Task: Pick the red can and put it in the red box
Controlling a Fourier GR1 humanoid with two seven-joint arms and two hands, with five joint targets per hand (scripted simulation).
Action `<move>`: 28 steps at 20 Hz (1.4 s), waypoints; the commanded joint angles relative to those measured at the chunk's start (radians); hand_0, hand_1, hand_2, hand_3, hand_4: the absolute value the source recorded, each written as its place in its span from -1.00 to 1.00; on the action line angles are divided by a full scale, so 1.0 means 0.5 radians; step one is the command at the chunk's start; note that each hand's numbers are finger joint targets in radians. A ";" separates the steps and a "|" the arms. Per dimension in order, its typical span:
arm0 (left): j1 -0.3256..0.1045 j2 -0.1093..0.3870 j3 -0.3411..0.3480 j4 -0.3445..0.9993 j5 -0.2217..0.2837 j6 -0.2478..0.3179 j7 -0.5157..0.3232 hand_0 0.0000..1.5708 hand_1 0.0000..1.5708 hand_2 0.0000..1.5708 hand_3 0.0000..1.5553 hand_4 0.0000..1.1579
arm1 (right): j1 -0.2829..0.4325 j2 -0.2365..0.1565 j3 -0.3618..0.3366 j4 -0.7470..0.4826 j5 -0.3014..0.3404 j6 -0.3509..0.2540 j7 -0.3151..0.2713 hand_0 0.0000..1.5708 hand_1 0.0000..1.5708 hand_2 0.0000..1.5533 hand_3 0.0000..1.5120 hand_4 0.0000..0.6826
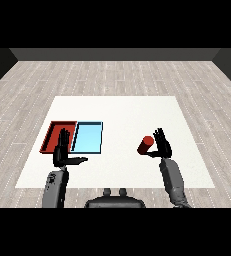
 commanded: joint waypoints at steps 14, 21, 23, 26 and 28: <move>-0.029 -0.023 -0.022 0.056 0.007 -0.005 -0.023 -1.00 -1.00 -1.00 -1.00 -1.00 | -0.093 0.026 0.072 0.190 -0.031 -0.020 -0.090 -1.00 -1.00 -1.00 -1.00 -1.00; 0.002 0.064 0.079 -0.037 0.077 -0.052 0.046 -1.00 -1.00 -1.00 -1.00 -1.00 | -0.140 -0.009 0.090 0.244 0.005 -0.056 -0.079 -1.00 -1.00 -1.00 -1.00 -1.00; -0.021 -0.002 0.006 -0.038 -0.003 0.017 0.000 -1.00 -1.00 -1.00 -1.00 -1.00 | -0.174 0.058 0.114 0.203 0.024 -0.171 -0.047 -1.00 -1.00 -1.00 -1.00 -1.00; -0.039 -0.031 -0.019 0.042 -0.054 0.054 -0.061 -1.00 -1.00 -1.00 -1.00 -1.00 | -0.306 -0.023 0.051 0.578 0.046 -0.064 -0.239 -1.00 -1.00 -1.00 -1.00 -1.00; -0.019 0.039 0.057 -0.022 0.044 -0.021 0.010 -1.00 -1.00 -1.00 -1.00 -1.00 | -0.291 0.008 0.046 0.476 -0.038 -0.063 -0.116 -1.00 -1.00 -1.00 -1.00 -1.00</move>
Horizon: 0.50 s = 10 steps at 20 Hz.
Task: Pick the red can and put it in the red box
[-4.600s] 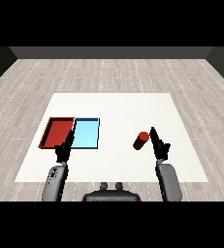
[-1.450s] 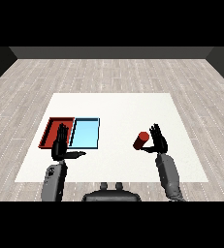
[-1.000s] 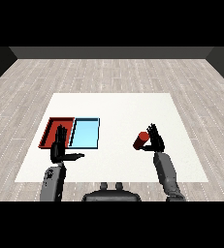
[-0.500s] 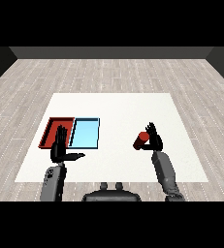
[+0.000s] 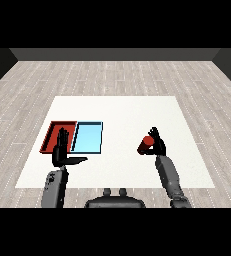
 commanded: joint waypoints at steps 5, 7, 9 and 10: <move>0.064 -0.014 -0.022 -0.084 -0.004 0.001 0.013 -1.00 -1.00 -1.00 -1.00 -1.00 | -0.087 0.073 0.038 -0.141 -0.043 -0.137 0.194 -1.00 -1.00 -1.00 -1.00 -1.00; 0.102 -0.002 -0.002 -0.083 0.020 -0.027 0.011 -1.00 -1.00 -1.00 -1.00 -1.00 | -0.009 0.065 0.069 -0.086 0.008 -0.107 0.079 -1.00 -1.00 -1.00 -1.00 -1.00; 0.035 0.012 0.021 -0.010 0.009 -0.023 -0.023 -1.00 -1.00 -1.00 -1.00 -1.00 | -0.199 0.069 0.033 0.063 0.009 -0.150 0.065 -1.00 -1.00 -1.00 -1.00 -1.00; 0.004 0.063 0.106 0.085 0.040 -0.064 -0.125 -1.00 -1.00 -1.00 -1.00 -1.00 | -0.132 0.043 0.025 0.071 0.001 -0.117 0.050 -1.00 -1.00 -1.00 -1.00 -1.00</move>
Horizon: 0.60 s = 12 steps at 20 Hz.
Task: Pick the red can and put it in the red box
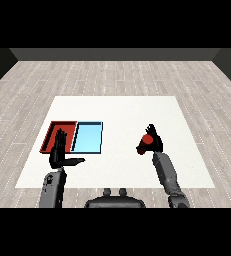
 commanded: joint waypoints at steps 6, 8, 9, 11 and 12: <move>-0.028 -0.046 -0.031 -0.019 -0.001 0.045 0.047 -1.00 -1.00 -1.00 -1.00 -1.00 | -0.024 -0.024 0.017 0.068 0.018 0.016 -0.017 -1.00 -1.00 -1.00 -1.00 -1.00; -0.053 -0.054 -0.026 0.094 -0.027 0.058 -0.025 -1.00 -1.00 -1.00 -1.00 -1.00 | -0.131 -0.035 -0.028 0.296 0.017 0.019 -0.060 -1.00 -1.00 -1.00 -1.00 -1.00; 0.092 -0.033 -0.073 -0.165 0.005 -0.001 0.088 -1.00 -1.00 -1.00 -1.00 -1.00 | -0.137 0.017 -0.027 0.331 0.040 -0.050 -0.137 -1.00 -1.00 -0.55 -0.84 -1.00; 0.020 -0.032 -0.041 -0.060 -0.030 0.052 0.066 -1.00 -1.00 -1.00 -1.00 -1.00 | -0.085 -0.037 0.020 0.140 0.085 -0.127 -0.013 0.67 0.67 0.78 0.79 -0.12; 0.038 -0.042 -0.052 -0.009 -0.032 0.022 -0.014 -1.00 -1.00 -1.00 -1.00 -1.00 | -0.135 0.007 0.016 0.254 0.115 -0.201 -0.059 0.87 0.87 0.89 0.90 0.70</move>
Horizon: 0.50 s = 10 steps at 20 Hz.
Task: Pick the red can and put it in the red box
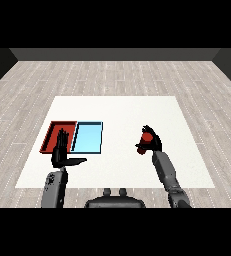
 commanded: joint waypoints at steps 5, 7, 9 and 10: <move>0.081 0.015 -0.011 -0.085 -0.025 -0.006 -0.006 -1.00 -1.00 -1.00 -1.00 -1.00 | 0.016 0.009 0.052 -0.099 0.107 -0.223 0.044 0.91 0.91 0.89 0.90 0.95; -0.041 0.003 0.006 0.075 -0.054 0.025 -0.066 -1.00 -1.00 -1.00 -1.00 -1.00 | 0.327 0.006 0.112 -0.512 0.070 -0.184 0.143 0.89 0.89 0.88 0.90 0.94; -0.155 -0.001 -0.003 0.144 -0.064 0.040 -0.029 -1.00 -1.00 -1.00 -1.00 -1.00 | 0.132 -0.076 0.080 -0.251 0.134 -0.162 0.061 0.86 0.86 0.87 0.89 0.92; -0.030 0.054 0.054 0.125 -0.020 -0.044 -0.143 -1.00 -1.00 -1.00 -1.00 -1.00 | 0.063 0.009 0.110 -0.158 0.184 -0.239 0.004 0.87 0.87 0.87 0.89 0.89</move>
